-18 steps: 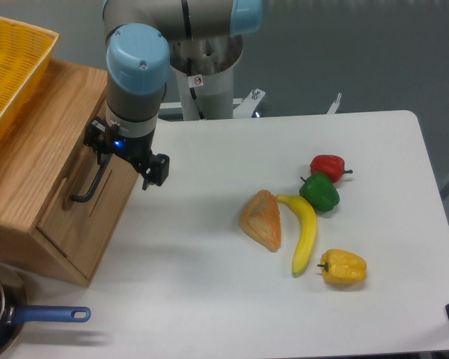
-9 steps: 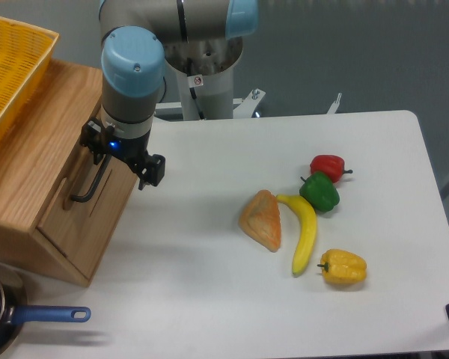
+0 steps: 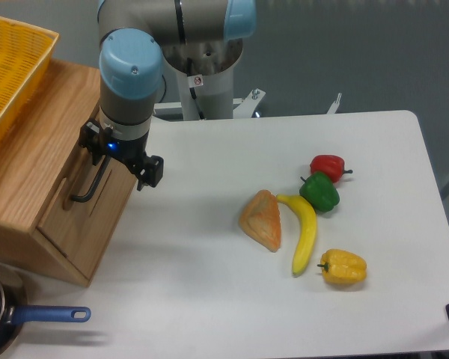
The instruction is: Slide open the top drawer
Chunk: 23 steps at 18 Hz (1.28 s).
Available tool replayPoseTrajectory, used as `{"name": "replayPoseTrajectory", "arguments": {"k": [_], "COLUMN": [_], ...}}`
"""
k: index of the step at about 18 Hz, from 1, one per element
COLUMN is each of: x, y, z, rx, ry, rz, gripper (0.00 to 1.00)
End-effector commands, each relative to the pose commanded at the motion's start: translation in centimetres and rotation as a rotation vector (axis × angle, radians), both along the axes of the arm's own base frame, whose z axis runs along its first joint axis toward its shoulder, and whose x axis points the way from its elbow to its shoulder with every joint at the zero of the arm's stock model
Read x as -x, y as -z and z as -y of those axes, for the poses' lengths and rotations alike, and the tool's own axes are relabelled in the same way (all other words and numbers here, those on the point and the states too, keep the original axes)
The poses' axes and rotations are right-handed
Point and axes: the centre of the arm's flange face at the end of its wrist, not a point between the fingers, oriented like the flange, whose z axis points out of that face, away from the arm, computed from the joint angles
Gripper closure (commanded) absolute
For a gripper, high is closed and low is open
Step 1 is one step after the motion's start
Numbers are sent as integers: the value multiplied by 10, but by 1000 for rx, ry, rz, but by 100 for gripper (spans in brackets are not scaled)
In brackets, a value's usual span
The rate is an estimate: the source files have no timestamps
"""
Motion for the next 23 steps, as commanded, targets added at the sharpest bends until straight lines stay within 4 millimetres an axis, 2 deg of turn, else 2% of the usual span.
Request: {"name": "replayPoseTrajectory", "arguments": {"k": [10, 23], "x": [5, 32], "y": [4, 1], "z": [-1, 8], "rx": [12, 18], "ry": [0, -32], "rz": [-18, -46], "gripper": [0, 0]}}
